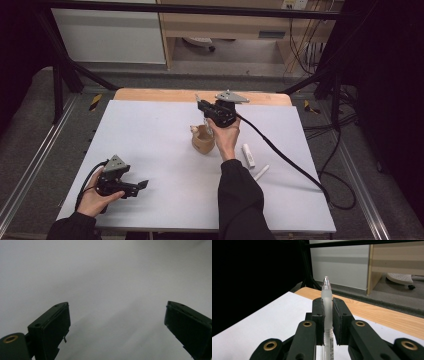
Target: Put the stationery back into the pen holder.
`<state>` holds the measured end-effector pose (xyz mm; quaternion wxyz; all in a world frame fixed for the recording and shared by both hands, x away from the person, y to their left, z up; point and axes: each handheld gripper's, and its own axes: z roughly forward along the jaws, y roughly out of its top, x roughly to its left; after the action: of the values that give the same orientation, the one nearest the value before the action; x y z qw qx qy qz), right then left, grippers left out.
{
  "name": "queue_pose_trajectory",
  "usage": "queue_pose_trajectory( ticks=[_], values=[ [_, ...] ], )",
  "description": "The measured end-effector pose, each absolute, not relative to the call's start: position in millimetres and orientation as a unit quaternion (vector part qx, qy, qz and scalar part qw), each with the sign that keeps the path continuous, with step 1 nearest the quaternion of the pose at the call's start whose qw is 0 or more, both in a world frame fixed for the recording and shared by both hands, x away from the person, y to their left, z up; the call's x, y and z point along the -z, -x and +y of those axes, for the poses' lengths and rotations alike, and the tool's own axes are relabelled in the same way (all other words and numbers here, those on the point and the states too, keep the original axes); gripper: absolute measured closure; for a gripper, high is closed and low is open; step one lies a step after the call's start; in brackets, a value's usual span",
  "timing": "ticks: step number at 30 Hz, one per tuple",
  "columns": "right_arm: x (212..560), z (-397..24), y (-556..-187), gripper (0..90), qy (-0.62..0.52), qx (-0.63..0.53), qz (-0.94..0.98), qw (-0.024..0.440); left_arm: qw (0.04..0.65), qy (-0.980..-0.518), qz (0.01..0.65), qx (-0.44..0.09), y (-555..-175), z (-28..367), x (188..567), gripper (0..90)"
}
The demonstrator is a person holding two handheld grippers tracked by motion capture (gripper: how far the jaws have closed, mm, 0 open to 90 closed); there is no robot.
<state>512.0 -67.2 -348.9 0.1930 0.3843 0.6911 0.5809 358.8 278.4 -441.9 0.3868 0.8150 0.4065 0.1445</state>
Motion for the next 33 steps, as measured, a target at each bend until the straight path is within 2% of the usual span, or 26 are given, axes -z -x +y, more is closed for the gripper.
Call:
queue_pose_trajectory(
  ticks=[15, 33],
  values=[
    [372.4, -56.7, -527.1, 80.9, -0.388, -0.577, 0.694, 0.186, 0.388, -0.814, 0.407, -0.143, -358.9, 279.4, 441.6, 6.6],
    [397.8, -60.6, -525.1, 80.9, -0.392, -0.573, 0.698, 0.175, 0.388, -0.814, 0.407, -0.144, -358.8, 279.1, 441.9, 6.6]
  ],
)
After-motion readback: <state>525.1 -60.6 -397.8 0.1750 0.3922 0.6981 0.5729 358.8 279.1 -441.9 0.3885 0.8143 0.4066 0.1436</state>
